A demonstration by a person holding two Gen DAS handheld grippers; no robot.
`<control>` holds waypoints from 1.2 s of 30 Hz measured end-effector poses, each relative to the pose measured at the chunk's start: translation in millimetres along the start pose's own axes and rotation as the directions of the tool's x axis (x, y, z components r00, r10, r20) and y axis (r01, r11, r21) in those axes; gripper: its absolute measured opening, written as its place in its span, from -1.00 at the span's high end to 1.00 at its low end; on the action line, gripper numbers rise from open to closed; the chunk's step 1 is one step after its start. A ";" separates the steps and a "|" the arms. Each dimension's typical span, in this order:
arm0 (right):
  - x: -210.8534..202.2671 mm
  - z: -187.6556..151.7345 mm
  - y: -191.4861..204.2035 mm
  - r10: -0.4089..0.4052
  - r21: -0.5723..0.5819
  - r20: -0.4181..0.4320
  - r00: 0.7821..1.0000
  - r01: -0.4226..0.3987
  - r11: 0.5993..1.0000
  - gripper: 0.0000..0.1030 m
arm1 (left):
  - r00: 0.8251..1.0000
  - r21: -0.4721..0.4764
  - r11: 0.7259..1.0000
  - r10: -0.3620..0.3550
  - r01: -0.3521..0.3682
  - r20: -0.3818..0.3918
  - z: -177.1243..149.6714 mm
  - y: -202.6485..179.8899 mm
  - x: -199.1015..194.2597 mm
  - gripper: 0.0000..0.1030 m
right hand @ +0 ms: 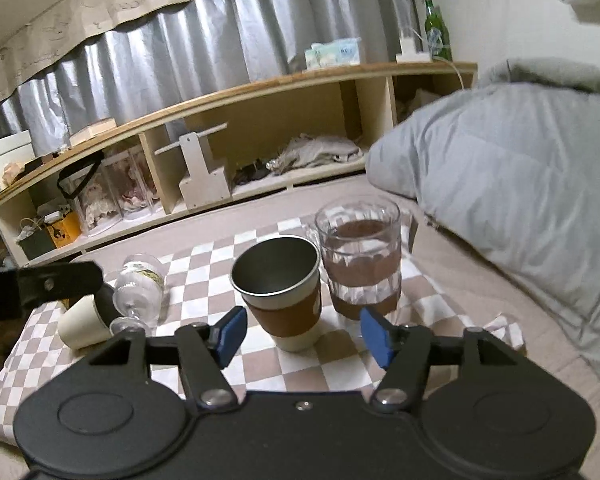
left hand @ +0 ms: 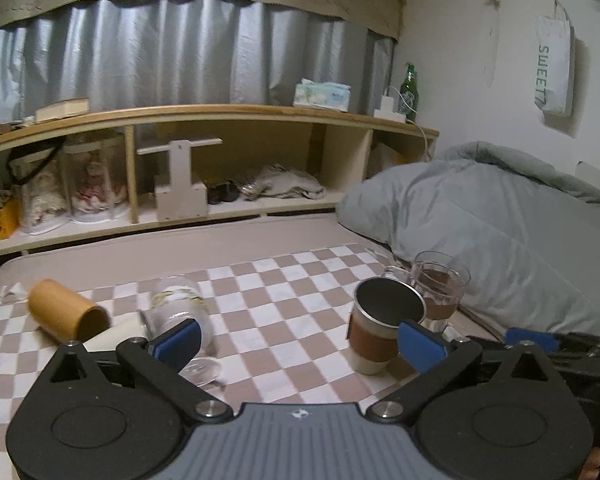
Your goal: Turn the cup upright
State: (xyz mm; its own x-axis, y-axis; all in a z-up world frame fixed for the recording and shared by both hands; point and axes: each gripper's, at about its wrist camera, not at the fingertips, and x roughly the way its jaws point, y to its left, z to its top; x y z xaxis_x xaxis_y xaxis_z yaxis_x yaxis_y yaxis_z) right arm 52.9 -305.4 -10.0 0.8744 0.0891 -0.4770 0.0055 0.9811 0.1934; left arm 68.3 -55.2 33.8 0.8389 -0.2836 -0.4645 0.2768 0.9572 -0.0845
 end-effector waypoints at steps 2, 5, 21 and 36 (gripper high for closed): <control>-8.3 -0.5 3.8 -0.006 -0.016 0.014 1.000 0.006 1.000 -0.38 | 1.000 -0.001 1.000 0.009 -0.009 0.012 -5.6 3.5 -7.3 -1.00; -18.7 -2.8 7.8 -0.014 -0.030 0.032 0.999 0.015 0.999 -0.46 | 0.999 0.000 1.000 0.019 -0.019 0.026 -14.0 8.1 -15.6 -1.00; -47.5 -30.4 21.4 -0.068 -0.106 0.071 0.995 0.076 0.991 -1.00 | 0.993 0.042 0.994 0.099 -0.102 0.066 -49.8 17.3 -34.4 -1.00; -55.1 -41.6 29.0 -0.119 -0.155 0.109 0.987 0.135 0.979 -1.00 | 0.992 0.035 0.992 0.115 -0.117 0.049 -64.9 19.1 -29.7 -1.00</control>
State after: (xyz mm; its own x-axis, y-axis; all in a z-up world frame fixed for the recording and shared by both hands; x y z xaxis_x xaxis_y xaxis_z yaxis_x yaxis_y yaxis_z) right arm -15.3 -274.7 -13.8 0.9150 -0.0473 -0.4006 0.0480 0.9988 -0.0083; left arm 18.2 -24.8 -11.2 0.8871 -0.1736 -0.4278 0.1926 0.9813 0.0012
